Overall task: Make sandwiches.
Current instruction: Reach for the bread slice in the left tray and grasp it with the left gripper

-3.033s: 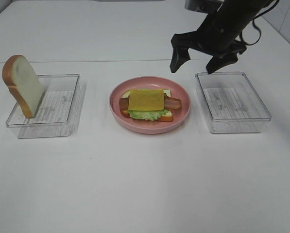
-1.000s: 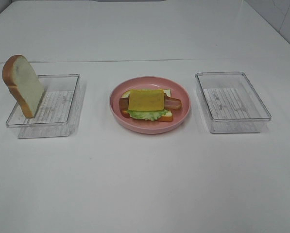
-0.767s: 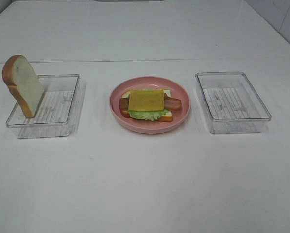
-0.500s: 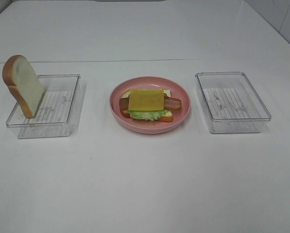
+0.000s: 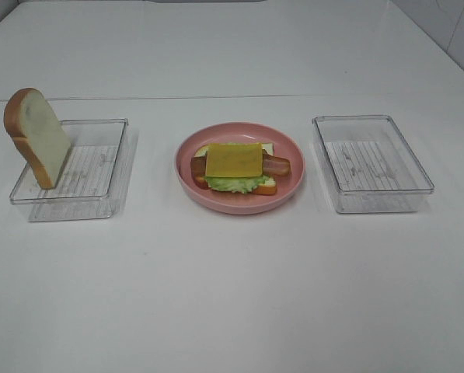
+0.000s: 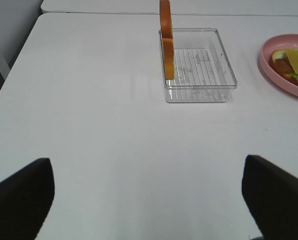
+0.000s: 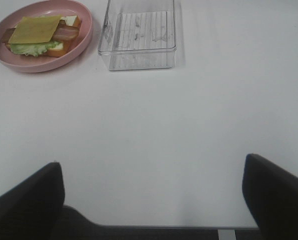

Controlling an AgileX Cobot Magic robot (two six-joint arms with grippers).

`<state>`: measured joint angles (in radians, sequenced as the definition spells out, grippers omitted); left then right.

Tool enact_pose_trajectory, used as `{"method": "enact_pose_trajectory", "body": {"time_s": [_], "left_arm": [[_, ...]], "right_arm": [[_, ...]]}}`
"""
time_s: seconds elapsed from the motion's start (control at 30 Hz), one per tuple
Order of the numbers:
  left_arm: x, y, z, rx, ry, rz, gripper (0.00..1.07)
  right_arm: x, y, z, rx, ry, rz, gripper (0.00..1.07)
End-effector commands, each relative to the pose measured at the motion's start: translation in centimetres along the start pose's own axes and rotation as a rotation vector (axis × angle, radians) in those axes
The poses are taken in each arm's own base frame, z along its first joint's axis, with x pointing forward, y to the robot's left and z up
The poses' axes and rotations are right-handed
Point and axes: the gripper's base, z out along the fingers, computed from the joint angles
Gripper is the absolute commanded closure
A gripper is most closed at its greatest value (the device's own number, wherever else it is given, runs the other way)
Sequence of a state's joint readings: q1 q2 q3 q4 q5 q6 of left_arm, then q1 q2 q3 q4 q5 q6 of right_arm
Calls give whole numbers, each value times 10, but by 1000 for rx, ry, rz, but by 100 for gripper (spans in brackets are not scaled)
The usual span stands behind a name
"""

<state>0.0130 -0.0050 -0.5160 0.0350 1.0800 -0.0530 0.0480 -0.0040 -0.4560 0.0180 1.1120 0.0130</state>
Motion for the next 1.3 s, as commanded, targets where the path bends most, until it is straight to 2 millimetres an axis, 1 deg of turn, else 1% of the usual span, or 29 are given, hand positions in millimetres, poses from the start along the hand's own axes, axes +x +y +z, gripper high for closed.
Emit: {"method": "enact_pose_trajectory", "body": {"time_s": [0.03, 0.2, 1.17, 1.23, 1.27, 1.3], "left_arm": [[0, -1, -2, 12, -27, 1, 13], [0, -1, -2, 12, -26, 1, 13], [-1, 0, 0, 7, -3, 5, 13], [-7, -1, 3, 4, 75, -1, 13], [-19, -1, 6, -4, 184, -2, 12], [-19, -1, 6, -4, 184, -2, 12]], "right_arm": [[1, 0, -1, 0, -21, -5, 13], [2, 1, -3, 39, -40, 20, 13], [2, 0, -3, 26, -35, 13, 13], [2, 0, -3, 26, -35, 13, 13], [2, 0, -3, 26, -35, 13, 13], [2, 0, -3, 26, -35, 13, 13]]}}
